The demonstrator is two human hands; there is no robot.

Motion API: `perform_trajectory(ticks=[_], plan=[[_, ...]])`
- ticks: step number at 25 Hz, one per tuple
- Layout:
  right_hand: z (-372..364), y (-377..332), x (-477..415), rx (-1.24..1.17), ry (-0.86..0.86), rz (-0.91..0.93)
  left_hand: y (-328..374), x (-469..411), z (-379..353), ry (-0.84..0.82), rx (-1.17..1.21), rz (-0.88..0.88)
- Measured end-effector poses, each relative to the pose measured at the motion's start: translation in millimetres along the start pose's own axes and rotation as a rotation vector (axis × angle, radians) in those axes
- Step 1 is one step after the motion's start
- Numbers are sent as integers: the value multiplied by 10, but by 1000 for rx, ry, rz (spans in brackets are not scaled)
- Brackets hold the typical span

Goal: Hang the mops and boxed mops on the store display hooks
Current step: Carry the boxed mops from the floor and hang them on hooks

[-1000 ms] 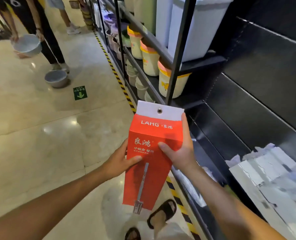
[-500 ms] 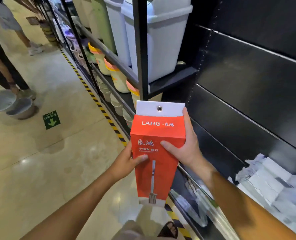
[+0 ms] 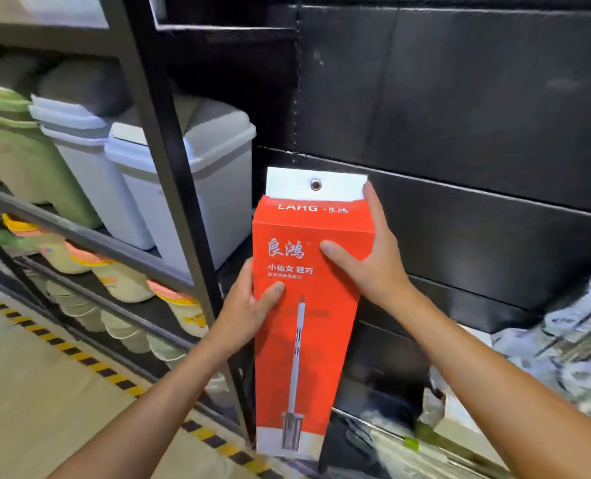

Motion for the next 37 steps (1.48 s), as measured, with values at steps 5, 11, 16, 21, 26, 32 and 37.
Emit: perform_trajectory(ticks=[5, 11, 16, 21, 26, 32, 37], plan=[[322, -615, -456, 67, 127, 103, 569, -576, 255, 6, -1, -196], [594, -1319, -766, 164, 203, 226, 1247, -875, 427, 11, 31, -347], [775, -1773, -921, 163, 227, 294, 1666, -1054, 540, 16, 76, -440], [933, -2233, -1004, 194, 251, 343, 2188, -1136, 650, 29, 94, -552], [1099, -2821, -991, 265, 283, 423, 2708, -1190, 787, 13, 117, -681], [1357, -3548, -1210, 347, 271, 541, 3348, -1380, 981, 47, 137, -812], [1484, -3820, -1446, 406, 259, 573, 3652, -1662, 1046, 48, 135, -826]])
Point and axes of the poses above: each hand's wrist, its own x-axis away from the middle knuckle, its own z-axis out of the back of the hand, y = z × x, the point moved 2 cm from there along -x, towards the middle knuckle, and after that the axes turned 9 degrees about -y, right-handed, at the moved point
